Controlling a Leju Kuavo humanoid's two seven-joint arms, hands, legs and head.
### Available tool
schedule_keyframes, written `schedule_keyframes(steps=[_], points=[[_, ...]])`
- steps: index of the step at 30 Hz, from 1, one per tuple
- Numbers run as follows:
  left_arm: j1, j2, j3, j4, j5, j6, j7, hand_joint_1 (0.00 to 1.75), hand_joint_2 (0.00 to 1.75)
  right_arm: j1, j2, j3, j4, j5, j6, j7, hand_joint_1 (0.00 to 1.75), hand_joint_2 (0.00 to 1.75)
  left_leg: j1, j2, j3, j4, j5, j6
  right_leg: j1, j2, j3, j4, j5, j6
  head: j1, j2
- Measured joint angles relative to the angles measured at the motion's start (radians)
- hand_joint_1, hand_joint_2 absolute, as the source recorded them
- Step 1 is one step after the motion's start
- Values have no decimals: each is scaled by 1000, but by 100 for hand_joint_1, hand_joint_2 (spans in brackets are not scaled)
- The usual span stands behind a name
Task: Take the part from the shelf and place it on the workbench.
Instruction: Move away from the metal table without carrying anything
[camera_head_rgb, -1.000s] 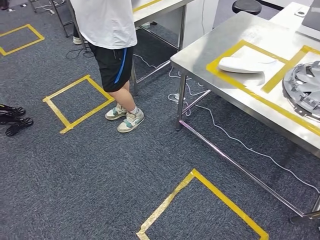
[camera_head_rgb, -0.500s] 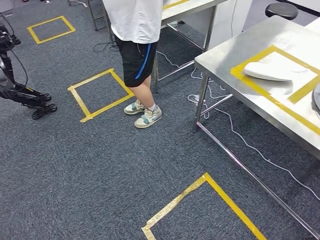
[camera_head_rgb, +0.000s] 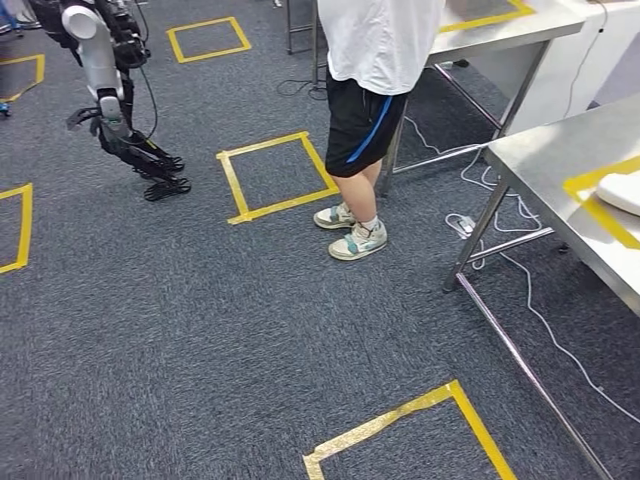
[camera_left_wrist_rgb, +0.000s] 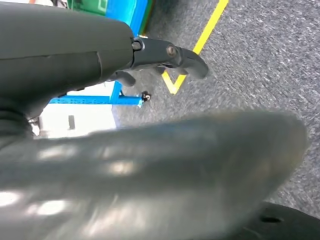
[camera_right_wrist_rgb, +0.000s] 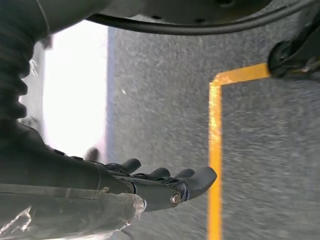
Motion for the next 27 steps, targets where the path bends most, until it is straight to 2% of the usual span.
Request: schedule_keyframes(steps=[1,3,4,5,7,8,9,10,11,12,14,15,16,18,19,21,22,23,24,25,26,27], points=[[0,1,-1,0,-9,-3,4,0,0,0,0,0,0,1,-1,1,0,175,1,-12,-5,-2,4,-8,0,12,5,-12,-1,-5,0,0],[3,3,-2,0,-11,-4,7,0,0,-1,0,0,0,2,-2,3,0,175,7,-27,-12,-8,12,-23,4,-13,6,-15,6,-21,0,0],[5,3,-2,1,-10,-4,8,0,0,-1,0,0,0,2,-3,4,0,175,7,-12,-16,-2,8,-27,6,-26,6,-17,9,-29,-2,0],[5,4,-2,1,-9,-3,8,0,0,-1,0,0,0,2,-3,5,0,175,6,15,-28,20,-9,-30,6,-41,6,-19,12,-36,-6,0],[3,4,-2,1,-9,-3,8,0,0,1,0,0,0,3,-4,6,0,175,2,79,-79,130,-74,-34,11,-74,5,-21,13,-46,-13,0],[1,4,-2,1,-8,-3,8,0,0,2,0,0,0,3,-4,8,0,175,2,94,-111,199,-107,-35,14,-93,4,-21,12,-49,-15,0],[1,4,-2,1,-8,-3,8,0,0,3,0,0,0,2,-4,9,0,175,2,99,-135,253,-127,-35,16,-111,3,-21,12,-50,-15,0],[2,4,-2,1,-7,-3,8,0,0,3,0,0,0,2,-4,10,0,175,2,101,-142,274,-127,-35,17,-127,2,-21,11,-50,-15,0],[3,4,-2,1,-6,-3,8,0,0,3,0,-1,0,1,-5,10,0,175,2,103,-129,258,-111,-34,18,-141,3,-21,11,-50,-15,0],[4,4,-2,1,-4,-1,8,0,0,1,0,-1,0,0,-6,10,0,175,1,110,-99,209,-82,-31,18,-154,3,-21,11,-50,-15,0],[2,4,0,1,2,4,7,0,0,-1,0,-1,0,-3,-8,10,0,175,-5,158,-21,76,-31,-24,22,-177,6,-19,7,-45,-17,0],[0,4,1,1,4,7,7,0,0,-1,0,-1,0,-4,-9,10,0,175,-9,178,5,29,-20,-19,25,-187,7,-18,5,-40,-16,0],[-2,4,2,1,3,8,6,0,0,-2,0,-1,0,-7,-10,10,0,175,-12,190,17,3,-19,-14,28,-198,8,-18,3,-35,-16,0],[-1,5,2,1,-3,10,5,0,0,-3,0,-2,0,-16,-12,12,0,175,-11,171,15,-6,-19,-4,30,-217,12,-20,0,-26,-14,0],[1,6,2,1,-6,10,5,0,0,-5,0,-3,0,-21,-13,12,0,175,-9,160,16,-8,-18,0,28,-209,11,-15,-6,-20,-13,0],[2,6,2,1,-9,11,6,0,0,-5,-1,-6,0,-26,-14,12,0,175,-3,138,18,-11,-13,10,24,-163,-12,45,-45,-9,-8,0],[1,6,2,1,-9,11,6,0,0,-4,-1,-7,0,-27,-13,12,0,175,-2,127,18,-11,-13,13,22,-135,-39,104,-76,-4,-5,0],[0,5,2,1,-10,11,7,0,0,-2,-1,-9,0,-27,-13,11,0,175,-1,114,17,-11,-12,15,21,-118,-71,173,-107,-2,-3,0],[-1,5,2,1,-11,11,7,0,0,-1,-1,-10,0,-27,-13,12,0,175,-1,100,17,-11,-12,17,21,-109,-100,230,-125,0,-2,0],[0,5,2,1,-12,10,7,0,0,1,-1,-11,0,-27,-13,13,0,175,-1,86,17,-10,-11,17,20,-105,-117,259,-127,1,-1,0],[1,5,2,1,-14,9,7,0,0,1,-1,-11,0,-26,-13,15,0,175,0,71,18,-10,-11,16,19,-103,-116,250,-108,1,-1,0],[2,4,2,1,-15,7,8,0,0,1,-1,-11,0,-26,-13,16,0,175,1,56,19,-9,-11,14,16,-97,-97,203,-74,2,-1,0]])
